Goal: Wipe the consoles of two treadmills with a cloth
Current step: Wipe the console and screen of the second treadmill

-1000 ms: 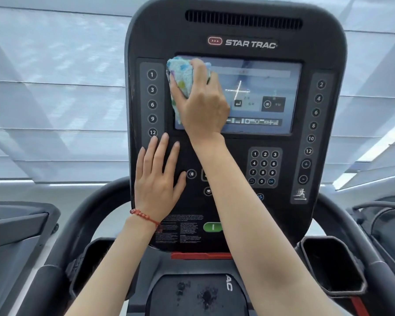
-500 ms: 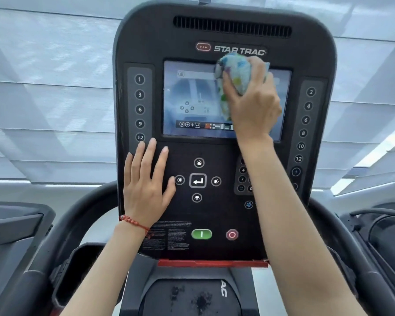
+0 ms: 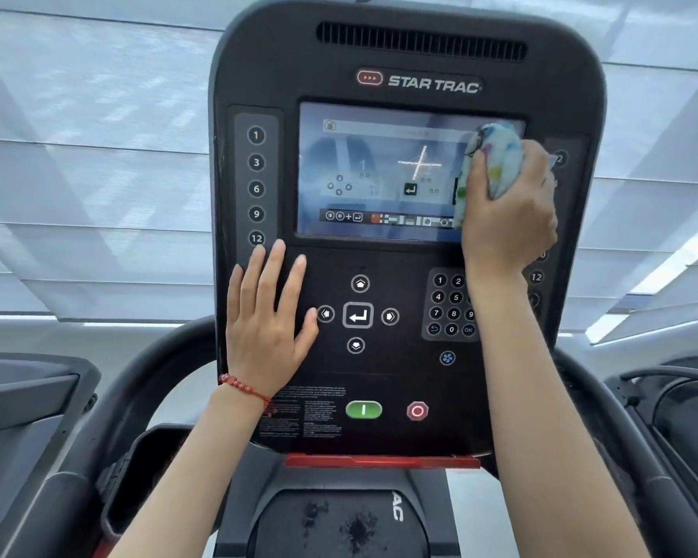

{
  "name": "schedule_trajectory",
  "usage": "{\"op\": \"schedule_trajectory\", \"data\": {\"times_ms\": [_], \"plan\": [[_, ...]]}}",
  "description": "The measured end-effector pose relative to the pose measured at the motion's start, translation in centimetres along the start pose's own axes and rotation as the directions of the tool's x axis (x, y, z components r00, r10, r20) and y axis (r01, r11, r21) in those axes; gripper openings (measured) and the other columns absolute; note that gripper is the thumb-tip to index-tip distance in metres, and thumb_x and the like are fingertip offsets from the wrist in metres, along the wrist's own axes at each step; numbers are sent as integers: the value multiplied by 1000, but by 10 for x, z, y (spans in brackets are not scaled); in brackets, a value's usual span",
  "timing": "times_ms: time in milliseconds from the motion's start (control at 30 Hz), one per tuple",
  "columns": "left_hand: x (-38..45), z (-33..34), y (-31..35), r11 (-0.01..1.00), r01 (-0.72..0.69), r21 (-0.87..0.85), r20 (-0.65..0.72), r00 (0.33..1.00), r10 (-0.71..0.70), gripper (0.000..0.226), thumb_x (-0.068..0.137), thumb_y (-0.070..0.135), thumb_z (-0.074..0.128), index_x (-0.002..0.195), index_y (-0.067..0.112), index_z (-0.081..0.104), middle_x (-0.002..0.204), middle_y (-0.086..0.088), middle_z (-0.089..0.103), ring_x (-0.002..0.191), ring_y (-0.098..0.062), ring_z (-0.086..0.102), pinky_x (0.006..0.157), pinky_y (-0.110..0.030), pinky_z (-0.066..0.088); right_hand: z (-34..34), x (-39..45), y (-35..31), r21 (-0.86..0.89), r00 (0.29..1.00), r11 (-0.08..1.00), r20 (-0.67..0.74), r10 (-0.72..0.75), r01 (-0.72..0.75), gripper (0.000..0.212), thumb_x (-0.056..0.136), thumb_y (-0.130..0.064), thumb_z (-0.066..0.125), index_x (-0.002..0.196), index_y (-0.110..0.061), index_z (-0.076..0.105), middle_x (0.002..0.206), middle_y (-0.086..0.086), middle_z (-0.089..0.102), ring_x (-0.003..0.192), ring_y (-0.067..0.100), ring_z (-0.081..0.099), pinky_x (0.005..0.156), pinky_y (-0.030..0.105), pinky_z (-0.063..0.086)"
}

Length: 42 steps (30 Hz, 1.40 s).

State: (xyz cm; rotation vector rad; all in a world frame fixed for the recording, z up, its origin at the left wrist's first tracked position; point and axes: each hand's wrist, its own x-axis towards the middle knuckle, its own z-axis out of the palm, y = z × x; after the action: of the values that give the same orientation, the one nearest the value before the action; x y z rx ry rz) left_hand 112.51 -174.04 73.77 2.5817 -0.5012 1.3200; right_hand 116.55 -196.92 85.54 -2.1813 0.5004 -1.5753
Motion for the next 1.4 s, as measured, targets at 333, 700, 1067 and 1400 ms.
{"op": "schedule_trajectory", "data": {"times_ms": [333, 700, 1067, 1400], "plan": [[0, -4, 0, 1000, 3, -24, 30, 1000, -2, 51, 90, 26, 50, 136, 5, 45, 143, -21, 38, 135, -35, 28, 111, -51, 23, 12, -55, -55, 58, 974, 981, 124, -191, 185, 44, 85, -50, 54, 103, -10, 63, 72, 9, 63, 55, 21, 63, 42, 23, 43], [-9, -17, -15, 997, -3, -82, 43, 999, 7, 51, 89, 23, 51, 135, 4, 44, 143, -21, 38, 135, -35, 28, 108, -53, 27, 11, -59, -111, 409, 970, 905, 152, -189, 112, 41, 86, -46, 57, 108, -12, 59, 81, 7, 66, 64, 21, 62, 53, 26, 45], [-46, -13, -40, 993, -59, -105, 21, 998, 61, 49, 89, 21, 51, 134, 4, 42, 143, -17, 34, 135, -32, 32, 107, -50, 32, 61, -40, -158, 225, 914, 893, 19, -404, 390, 43, 86, -51, 48, 103, -14, 65, 77, 9, 58, 61, 21, 58, 38, 29, 46], [-65, -12, -36, 988, -61, -145, 10, 998, 63, 45, 90, 19, 49, 131, 2, 44, 140, -19, 36, 132, -33, 34, 107, -47, 33, 41, -105, -129, 250, 729, 727, 106, -677, 639, 41, 88, -52, 51, 103, -15, 59, 75, 10, 60, 59, 21, 55, 40, 27, 45]]}}
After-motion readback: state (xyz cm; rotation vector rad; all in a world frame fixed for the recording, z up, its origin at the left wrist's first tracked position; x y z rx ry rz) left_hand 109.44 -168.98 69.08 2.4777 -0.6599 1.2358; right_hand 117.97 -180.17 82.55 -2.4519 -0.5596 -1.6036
